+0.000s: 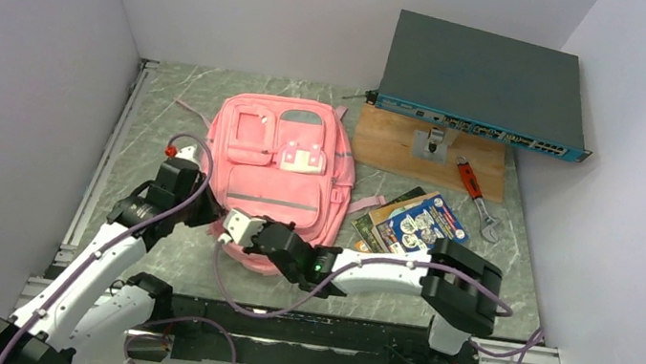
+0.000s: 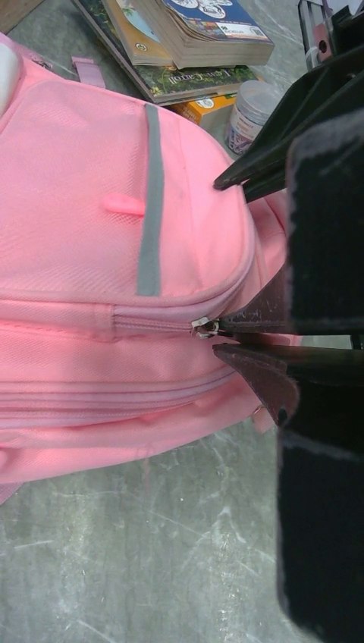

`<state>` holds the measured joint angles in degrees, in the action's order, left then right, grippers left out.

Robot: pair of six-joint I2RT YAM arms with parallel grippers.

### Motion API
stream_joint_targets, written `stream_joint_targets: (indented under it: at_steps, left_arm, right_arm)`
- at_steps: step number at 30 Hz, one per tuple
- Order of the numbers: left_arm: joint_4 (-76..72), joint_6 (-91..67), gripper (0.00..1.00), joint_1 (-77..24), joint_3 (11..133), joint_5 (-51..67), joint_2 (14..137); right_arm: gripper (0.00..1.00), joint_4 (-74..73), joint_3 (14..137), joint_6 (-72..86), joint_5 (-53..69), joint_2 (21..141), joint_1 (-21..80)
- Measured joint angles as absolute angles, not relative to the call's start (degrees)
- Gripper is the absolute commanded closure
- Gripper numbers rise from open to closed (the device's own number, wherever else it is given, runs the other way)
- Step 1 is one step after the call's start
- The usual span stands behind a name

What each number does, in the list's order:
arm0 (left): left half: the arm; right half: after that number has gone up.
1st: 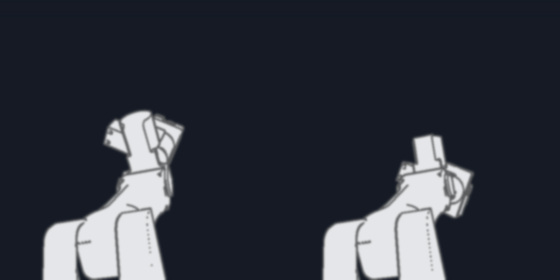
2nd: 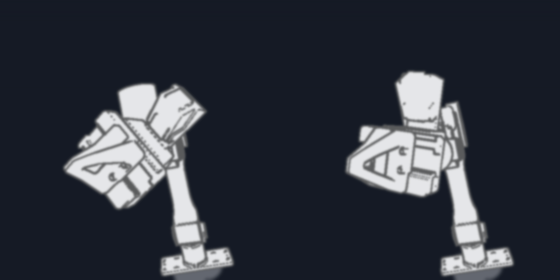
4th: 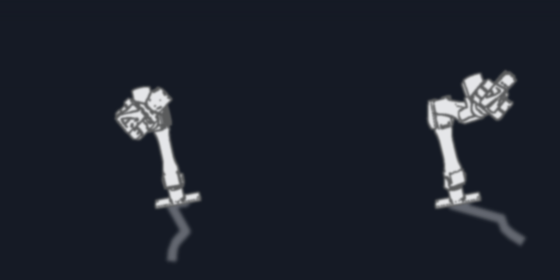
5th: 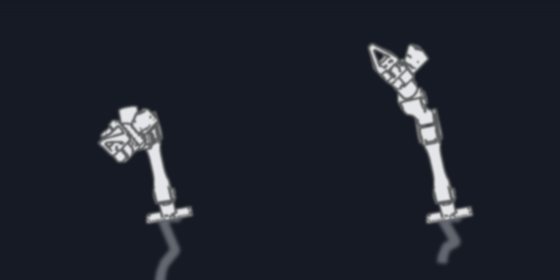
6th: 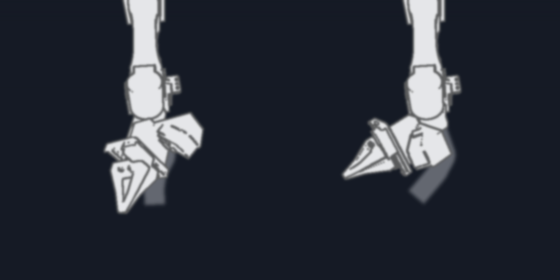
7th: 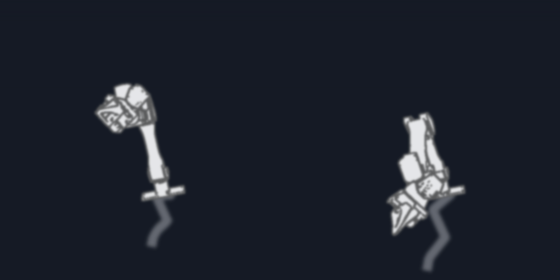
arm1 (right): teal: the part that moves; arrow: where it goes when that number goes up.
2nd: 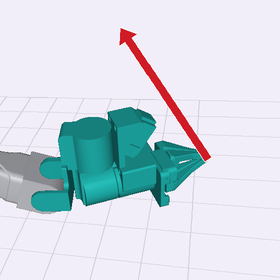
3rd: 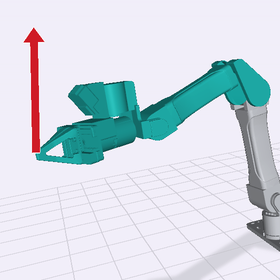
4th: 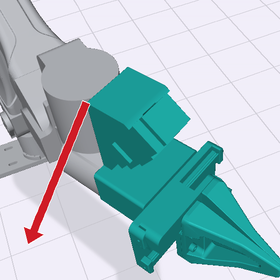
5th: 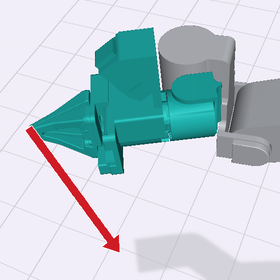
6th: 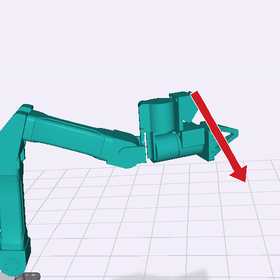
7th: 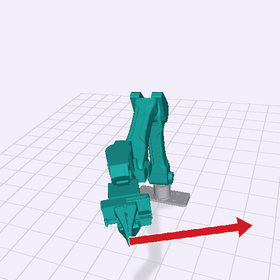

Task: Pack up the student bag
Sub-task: Unzip the student bag at the center of the board.

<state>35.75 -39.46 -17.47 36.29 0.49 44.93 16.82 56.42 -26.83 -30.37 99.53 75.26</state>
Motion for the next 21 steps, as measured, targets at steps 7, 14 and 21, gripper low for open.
stream_joint_targets:
  at_steps: [7, 14, 21]
  left_arm:
    - [38.89, -39.72, 1.00, -17.54, 41.21, 0.64, 50.63]
    - [41.52, -36.21, 0.48, -16.88, 45.69, 0.34, 54.87]
    - [41.19, -32.67, 0.00, -14.11, 45.95, -3.53, 49.23]
  right_arm:
    - [1.00, 23.46, 46.81, -27.57, -20.60, 90.63, 72.77]
    - [1.00, 23.59, 46.50, -27.18, -14.52, 89.78, 70.22]
    - [1.00, 19.25, 46.78, -22.98, -12.64, 89.76, 69.21]
